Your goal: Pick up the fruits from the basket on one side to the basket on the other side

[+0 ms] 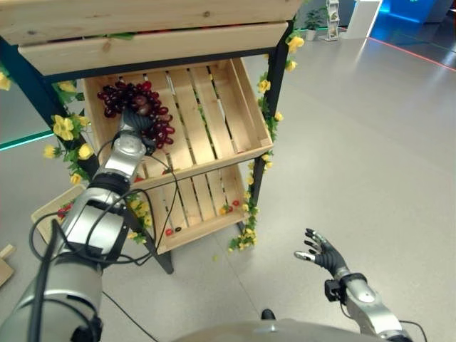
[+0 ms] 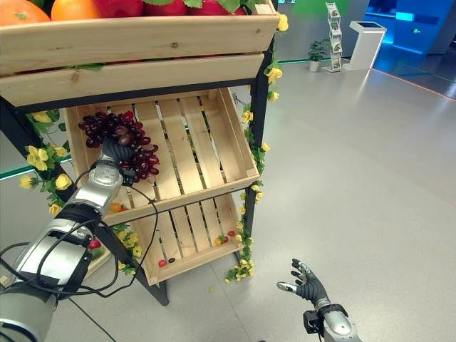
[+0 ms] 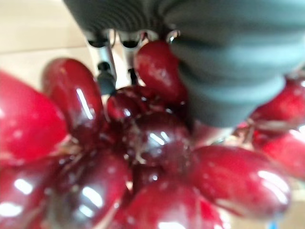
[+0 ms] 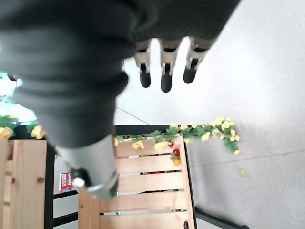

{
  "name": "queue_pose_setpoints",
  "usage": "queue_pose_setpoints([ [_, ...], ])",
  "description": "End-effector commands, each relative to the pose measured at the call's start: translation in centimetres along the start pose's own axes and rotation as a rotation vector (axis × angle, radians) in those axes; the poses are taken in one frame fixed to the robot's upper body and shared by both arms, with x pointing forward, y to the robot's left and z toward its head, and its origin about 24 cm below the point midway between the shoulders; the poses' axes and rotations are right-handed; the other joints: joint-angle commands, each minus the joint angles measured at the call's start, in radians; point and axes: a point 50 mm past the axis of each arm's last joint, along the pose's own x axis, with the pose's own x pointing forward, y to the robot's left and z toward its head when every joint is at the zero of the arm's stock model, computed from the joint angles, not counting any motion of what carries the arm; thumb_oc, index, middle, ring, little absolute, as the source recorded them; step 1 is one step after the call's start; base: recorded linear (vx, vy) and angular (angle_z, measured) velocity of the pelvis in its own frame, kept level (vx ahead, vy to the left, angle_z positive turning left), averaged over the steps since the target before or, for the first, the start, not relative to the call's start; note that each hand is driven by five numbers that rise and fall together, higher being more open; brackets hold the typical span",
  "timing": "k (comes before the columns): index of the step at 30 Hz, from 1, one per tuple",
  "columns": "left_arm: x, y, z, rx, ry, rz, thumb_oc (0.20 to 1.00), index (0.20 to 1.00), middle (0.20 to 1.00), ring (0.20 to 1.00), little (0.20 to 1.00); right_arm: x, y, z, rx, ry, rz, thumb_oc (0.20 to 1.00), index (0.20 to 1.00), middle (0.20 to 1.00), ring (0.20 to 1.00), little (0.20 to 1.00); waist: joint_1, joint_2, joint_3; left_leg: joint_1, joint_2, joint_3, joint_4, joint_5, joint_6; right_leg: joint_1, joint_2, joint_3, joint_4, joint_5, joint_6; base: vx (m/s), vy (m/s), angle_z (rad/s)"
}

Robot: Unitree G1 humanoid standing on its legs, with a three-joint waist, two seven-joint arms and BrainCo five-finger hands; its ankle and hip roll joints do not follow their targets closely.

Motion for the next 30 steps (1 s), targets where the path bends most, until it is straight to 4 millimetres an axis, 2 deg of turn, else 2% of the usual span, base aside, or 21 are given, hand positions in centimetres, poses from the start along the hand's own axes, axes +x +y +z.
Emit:
queue_pose_setpoints([
  [1,1.4,4.9,4.7,0.025,-0.094,0.116,1.000,1.000,1.000,1.000,1.000,0.2,-0.9,3.3,-0.024,-0.160,0.002,0.934,0.934,0.934,0.934,0.934,0.014,-0.010,0.031,0.090,-0.009,-0.031,0.081,-0.103,0.015,-0.014,0.034,-0.008,0.037,-0.069,0.041,0.00,0.000,0.00],
  [2,1.4,4.8,4.2,0.058,-0.072,0.090,1.000,1.000,1.000,1.000,1.000,0.2,-0.8,3.4,-0.026,-0.160,0.006,0.950,0.950,0.950,0.950,0.950,0.016,-0.010,0.031,0.091,-0.009,-0.030,0.081,-0.104,0.015,-0.012,0.034,-0.008,0.036,-0.070,0.041,0.00,0.000,0.00],
  [3,1.5,4.7,4.1,0.090,-0.062,0.073,1.000,1.000,1.000,1.000,1.000,0.2,-0.7,3.4,-0.027,-0.162,0.015,1.000,1.000,1.000,1.000,1.000,0.020,-0.011,0.032,0.093,-0.009,-0.029,0.081,-0.105,0.016,-0.008,0.034,-0.010,0.038,-0.072,0.040,0.00,0.000,0.00],
  [15,1.3,3.0,4.5,0.198,-0.084,-0.025,1.000,1.000,1.000,1.000,1.000,0.2,-0.4,3.1,-0.011,-0.153,0.038,1.000,1.000,1.000,1.000,1.000,0.037,-0.023,0.043,0.092,-0.015,-0.052,0.080,-0.112,0.023,0.015,0.022,-0.033,0.039,-0.077,0.037,-0.01,0.000,0.03],
  [22,1.2,2.9,4.4,0.359,-0.106,-0.059,1.000,1.000,1.000,1.000,1.000,0.3,-0.1,3.1,-0.019,-0.152,0.056,1.000,1.000,1.000,1.000,1.000,0.045,-0.032,0.047,0.089,-0.018,-0.059,0.084,-0.115,0.026,0.017,0.017,-0.041,0.044,-0.076,0.037,-0.01,0.004,0.03],
  [25,1.3,3.5,4.6,0.530,-0.127,-0.065,1.000,1.000,1.000,1.000,1.000,0.3,-0.2,3.2,-0.022,-0.158,0.059,1.000,1.000,1.000,1.000,1.000,0.049,-0.034,0.048,0.088,-0.019,-0.061,0.084,-0.115,0.026,0.018,0.015,-0.042,0.046,-0.076,0.037,-0.01,0.007,0.03],
  [27,1.3,4.6,5.5,0.843,-0.174,-0.010,1.000,1.000,1.000,1.000,1.000,0.3,-0.2,3.4,-0.035,-0.169,0.072,1.000,1.000,1.000,1.000,1.000,0.052,-0.035,0.050,0.088,-0.019,-0.061,0.085,-0.118,0.026,0.018,0.014,-0.042,0.048,-0.077,0.039,0.00,0.000,0.00],
  [29,1.1,4.7,6.5,1.225,-0.266,0.032,1.000,1.000,1.000,1.000,1.000,0.3,-0.1,3.5,-0.051,-0.186,0.093,1.000,1.000,1.000,1.000,1.000,0.056,-0.033,0.053,0.091,-0.016,-0.060,0.087,-0.125,0.025,0.023,0.017,-0.041,0.050,-0.081,0.042,0.00,0.009,0.04],
  [30,1.1,4.7,6.5,1.226,-0.267,0.033,1.000,1.000,1.000,1.000,1.000,0.3,-0.1,3.5,-0.050,-0.187,0.093,1.000,1.000,1.000,1.000,1.000,0.056,-0.036,0.052,0.088,-0.019,-0.060,0.086,-0.121,0.026,0.019,0.015,-0.041,0.050,-0.078,0.042,-0.02,0.008,0.05],
])
